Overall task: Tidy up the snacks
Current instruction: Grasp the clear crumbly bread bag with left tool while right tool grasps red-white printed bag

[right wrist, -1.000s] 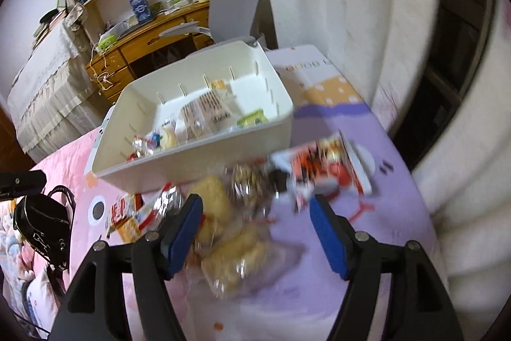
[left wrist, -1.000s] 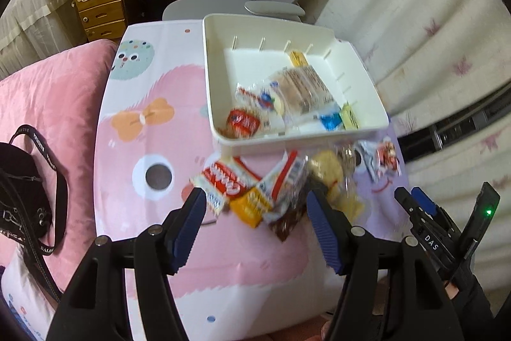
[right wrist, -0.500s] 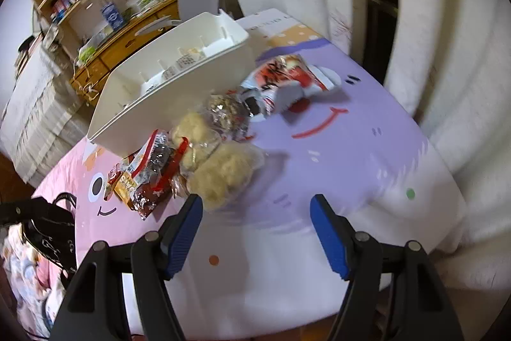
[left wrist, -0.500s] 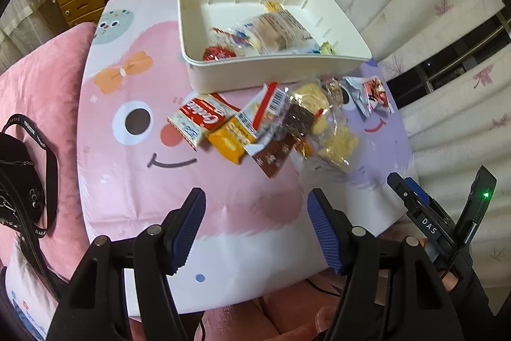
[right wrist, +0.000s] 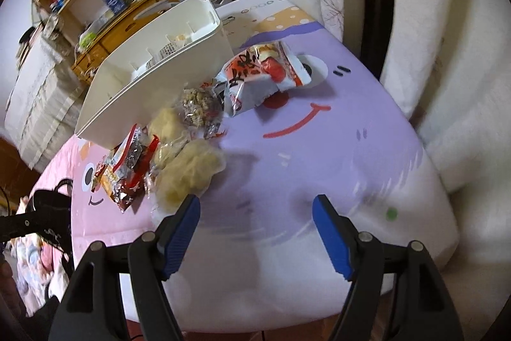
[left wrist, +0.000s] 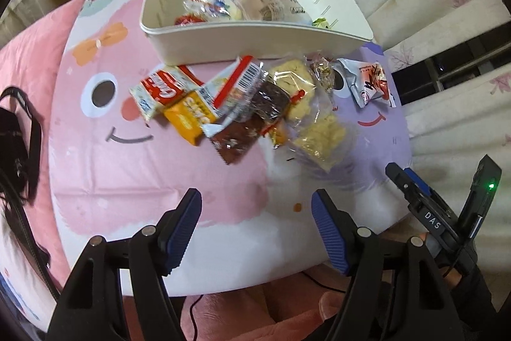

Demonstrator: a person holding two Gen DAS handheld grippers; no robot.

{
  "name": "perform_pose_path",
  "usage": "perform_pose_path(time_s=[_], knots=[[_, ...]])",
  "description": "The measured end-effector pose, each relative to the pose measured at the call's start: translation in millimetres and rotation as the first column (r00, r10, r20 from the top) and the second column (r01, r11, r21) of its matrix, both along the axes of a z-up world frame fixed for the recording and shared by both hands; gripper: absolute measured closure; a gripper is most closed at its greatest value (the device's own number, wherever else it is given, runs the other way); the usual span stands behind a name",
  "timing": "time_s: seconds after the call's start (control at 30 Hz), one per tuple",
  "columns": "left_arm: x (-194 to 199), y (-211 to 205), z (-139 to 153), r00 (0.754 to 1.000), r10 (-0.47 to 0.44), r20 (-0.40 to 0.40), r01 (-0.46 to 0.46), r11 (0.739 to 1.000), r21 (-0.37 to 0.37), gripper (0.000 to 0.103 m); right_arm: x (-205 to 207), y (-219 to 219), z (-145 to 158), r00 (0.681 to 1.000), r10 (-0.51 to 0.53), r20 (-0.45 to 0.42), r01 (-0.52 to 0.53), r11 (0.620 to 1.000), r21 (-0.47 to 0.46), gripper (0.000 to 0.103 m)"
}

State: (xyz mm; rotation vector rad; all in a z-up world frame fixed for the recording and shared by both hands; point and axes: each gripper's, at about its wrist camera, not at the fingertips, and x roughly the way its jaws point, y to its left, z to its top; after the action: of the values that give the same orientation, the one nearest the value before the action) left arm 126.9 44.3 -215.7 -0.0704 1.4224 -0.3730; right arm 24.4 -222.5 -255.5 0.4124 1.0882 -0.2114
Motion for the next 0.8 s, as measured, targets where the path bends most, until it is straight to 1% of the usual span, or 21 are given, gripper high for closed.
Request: perform_pose_path(time_s=[0.27,0.4,0.47,0.5,0.57,0.7,0.8], knots=[[4,-38,-14,0.994,0.098,-0.055,-0.098,0.995,0.000,0.033,33,-43,-2,0.994,0.107,-0.016,-0.107,0.994,0.023,0.029],[6,-58,-23,0.987,0.136,-0.079,-0.137,0.991,0.001,0.033,54,-61,-5,0.987,0.157,-0.020,-0.157,0.987,0.040,0.026],[8,-66,-27,0.983,0.156,-0.091,-0.157,0.988,0.002,0.033,65,-69,-5,0.982,0.191,-0.009,-0.190,0.980,0.059,0.024],[10,-71,-30,0.981,0.167,-0.098,-0.168,0.986,0.002,0.033,70,-70,-6,0.978,0.208,-0.004,-0.208,0.976,0.067,0.023],[14,-78,-36,0.977,0.185,-0.110,-0.186,0.983,0.003,0.028,80,-72,-7,0.967,0.253,0.001,-0.253,0.965,0.077,0.022],[22,-89,-48,0.963,0.222,-0.153,-0.222,0.975,0.015,0.027,96,-69,-13,0.940,0.341,-0.006,-0.339,0.937,0.083,0.020],[27,-91,-61,0.943,0.268,-0.195,-0.269,0.963,0.024,0.027,108,-69,-18,0.925,0.381,-0.003,-0.379,0.921,0.085,0.017]])
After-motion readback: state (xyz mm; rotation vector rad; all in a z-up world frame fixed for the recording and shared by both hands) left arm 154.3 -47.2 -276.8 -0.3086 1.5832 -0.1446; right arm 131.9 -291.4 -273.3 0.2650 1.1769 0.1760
